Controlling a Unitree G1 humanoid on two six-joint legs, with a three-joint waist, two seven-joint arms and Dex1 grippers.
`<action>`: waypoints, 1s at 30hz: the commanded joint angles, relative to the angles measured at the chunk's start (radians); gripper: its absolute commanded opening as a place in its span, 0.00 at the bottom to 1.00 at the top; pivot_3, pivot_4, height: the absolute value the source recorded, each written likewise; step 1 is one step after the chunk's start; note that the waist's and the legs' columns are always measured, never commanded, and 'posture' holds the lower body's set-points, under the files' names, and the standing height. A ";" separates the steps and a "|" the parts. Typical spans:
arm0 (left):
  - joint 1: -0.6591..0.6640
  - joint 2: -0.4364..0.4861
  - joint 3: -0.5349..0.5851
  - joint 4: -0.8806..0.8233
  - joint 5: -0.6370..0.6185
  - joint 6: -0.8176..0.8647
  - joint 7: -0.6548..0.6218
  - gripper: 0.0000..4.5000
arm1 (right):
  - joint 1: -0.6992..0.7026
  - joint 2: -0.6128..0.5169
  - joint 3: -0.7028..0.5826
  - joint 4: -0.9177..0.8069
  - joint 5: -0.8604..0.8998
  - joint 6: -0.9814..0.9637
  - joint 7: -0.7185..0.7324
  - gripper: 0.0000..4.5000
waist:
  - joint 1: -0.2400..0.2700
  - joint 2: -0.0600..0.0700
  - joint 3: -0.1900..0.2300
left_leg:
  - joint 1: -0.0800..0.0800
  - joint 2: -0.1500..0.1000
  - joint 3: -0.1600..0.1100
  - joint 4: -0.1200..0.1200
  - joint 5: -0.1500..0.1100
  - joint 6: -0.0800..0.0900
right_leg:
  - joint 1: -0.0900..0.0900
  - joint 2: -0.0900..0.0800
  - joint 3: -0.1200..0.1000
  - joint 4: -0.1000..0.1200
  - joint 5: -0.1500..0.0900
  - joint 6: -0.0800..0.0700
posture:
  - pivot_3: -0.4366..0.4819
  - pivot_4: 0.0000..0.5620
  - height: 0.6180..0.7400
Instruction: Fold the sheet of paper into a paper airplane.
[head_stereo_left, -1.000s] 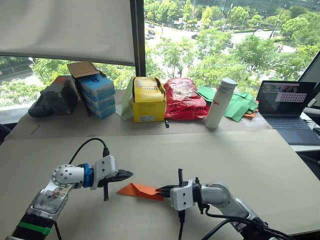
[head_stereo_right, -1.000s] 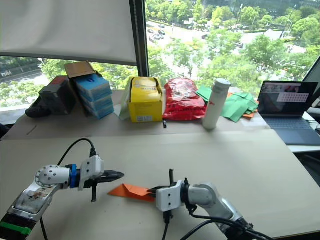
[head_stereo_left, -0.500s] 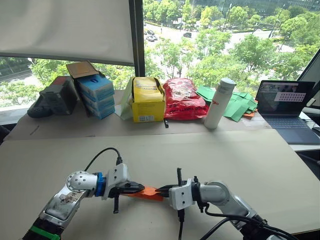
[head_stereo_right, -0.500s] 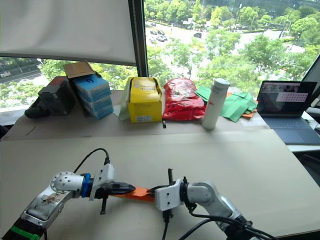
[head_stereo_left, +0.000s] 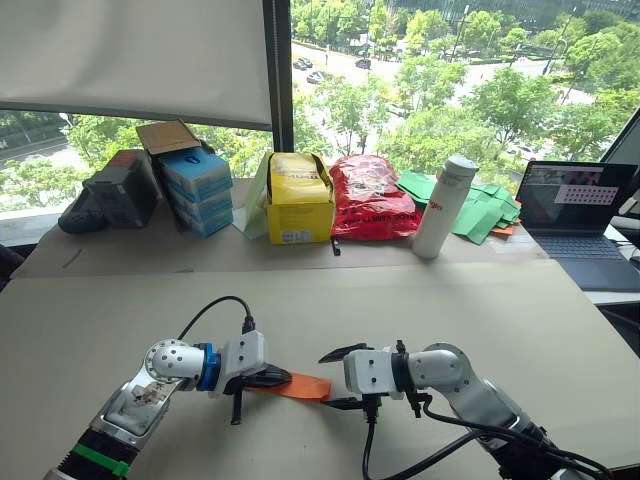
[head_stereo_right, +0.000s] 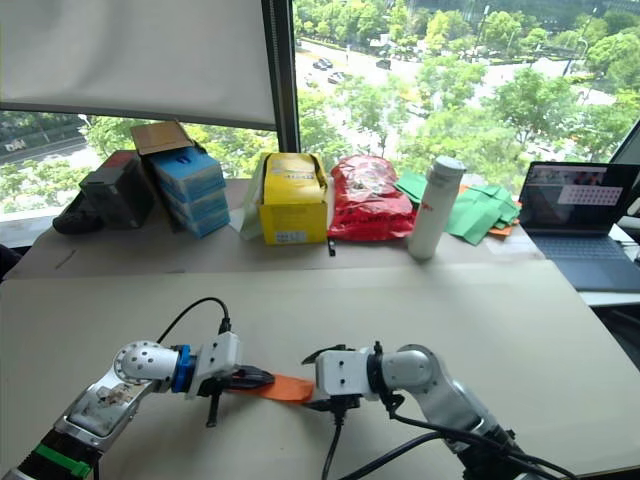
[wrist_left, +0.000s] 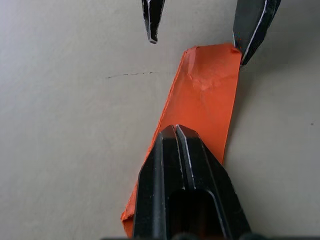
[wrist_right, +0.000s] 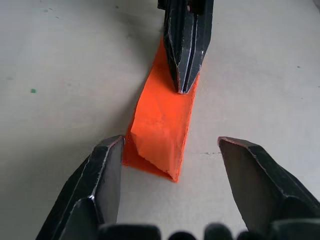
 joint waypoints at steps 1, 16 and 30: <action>0.011 0.012 0.002 -0.038 0.007 0.017 0.004 0.00 | -0.049 0.032 -0.062 -0.119 0.152 0.197 0.011 0.71 | -0.002 0.000 0.000 | 0.000 0.000 0.000 0.000 0.000 0.000 | 0.000 0.000 0.000 0.000 0.000 0.000 | 0.48 0.27 1.00; 0.102 0.060 0.073 -0.103 -0.007 0.068 0.043 0.00 | -0.102 0.136 0.100 0.066 0.013 0.214 -0.105 0.01 | -0.003 0.000 0.000 | 0.000 0.000 0.000 0.000 0.000 -0.001 | -0.001 0.000 -0.001 0.000 0.000 0.000 | 0.48 0.27 1.00; 0.105 0.048 0.050 -0.124 0.003 0.077 0.060 0.00 | -0.133 0.127 0.163 0.133 -0.059 0.306 -0.092 0.01 | -0.009 0.000 0.000 | 0.001 0.000 0.000 0.000 0.001 -0.001 | 0.000 0.000 -0.001 0.000 0.000 0.000 | 0.48 0.27 1.00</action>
